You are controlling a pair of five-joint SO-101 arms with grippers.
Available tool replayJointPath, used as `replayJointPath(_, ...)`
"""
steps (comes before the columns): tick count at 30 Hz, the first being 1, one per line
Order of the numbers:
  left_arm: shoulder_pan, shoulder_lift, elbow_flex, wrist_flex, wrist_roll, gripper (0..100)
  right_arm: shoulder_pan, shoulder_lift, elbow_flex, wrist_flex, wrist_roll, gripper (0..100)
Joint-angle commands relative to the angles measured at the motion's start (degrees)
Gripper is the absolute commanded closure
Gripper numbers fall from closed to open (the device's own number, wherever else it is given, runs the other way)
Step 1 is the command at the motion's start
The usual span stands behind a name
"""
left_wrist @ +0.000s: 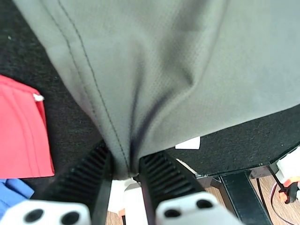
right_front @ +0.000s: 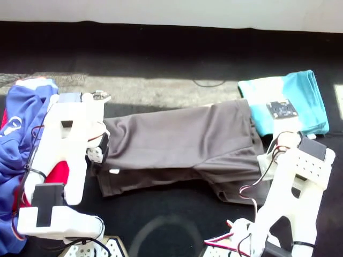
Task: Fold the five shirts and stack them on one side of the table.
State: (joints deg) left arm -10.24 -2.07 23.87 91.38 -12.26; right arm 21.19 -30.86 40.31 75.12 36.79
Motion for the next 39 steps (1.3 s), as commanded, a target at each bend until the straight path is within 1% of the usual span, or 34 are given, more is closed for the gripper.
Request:
replayJointPath(1,0.8,-3.1,2.4,1.3,-2.9,99,0.7,-1.4,0.0,-0.7,0.9,99.3)
replayJointPath(3,0.8,-3.0,5.4,0.5,-3.3,99,0.6,-1.3,0.0,-0.8,0.9,99.3)
replayJointPath(5,0.8,-3.0,8.6,-1.9,-3.3,99,0.5,-1.4,-0.4,-0.8,1.3,99.3)
replayJointPath(9,1.4,-3.0,13.2,-5.8,-3.3,99,0.8,-1.9,0.0,-0.2,6.2,99.3)
replayJointPath(16,2.2,-3.4,13.6,-6.3,-3.3,98,0.5,-1.9,0.0,-0.2,6.2,99.3)
replayJointPath(19,2.0,-3.6,12.2,-6.0,-3.2,91,0.5,-1.9,0.0,0.1,6.2,99.2)
replayJointPath(21,1.5,-3.6,11.0,-5.8,-3.2,86,0.4,-1.9,-0.4,2.5,6.2,98.3)
replayJointPath(24,0.7,-3.6,7.8,-3.3,-3.2,82,-0.7,-2.0,-0.6,5.8,6.2,91.5)
replayJointPath(26,-0.4,-3.6,3.8,-0.4,-3.2,82,-1.8,-2.0,-0.6,7.1,6.2,88.1)
replayJointPath(31,-3.6,-3.6,-10.6,8.1,-3.3,82,-3.6,-2.0,-4.1,9.8,6.1,87.8)
replayJointPath(34,-5.0,-3.3,-18.0,8.7,-5.0,82,-3.6,-2.0,-10.0,12.9,6.0,87.8)
replayJointPath(36,-4.9,-2.9,-20.6,8.5,-4.9,83,-3.9,-1.8,-13.9,12.3,3.7,87.8)
replayJointPath(37,-4.4,-2.9,-20.6,7.5,-4.8,86,-4.9,-1.4,-15.6,10.6,1.4,88.2)
replayJointPath(39,-2.7,-2.1,-19.6,3.2,-3.9,99,-8.4,-1.2,-16.7,5.8,-4.0,93.3)
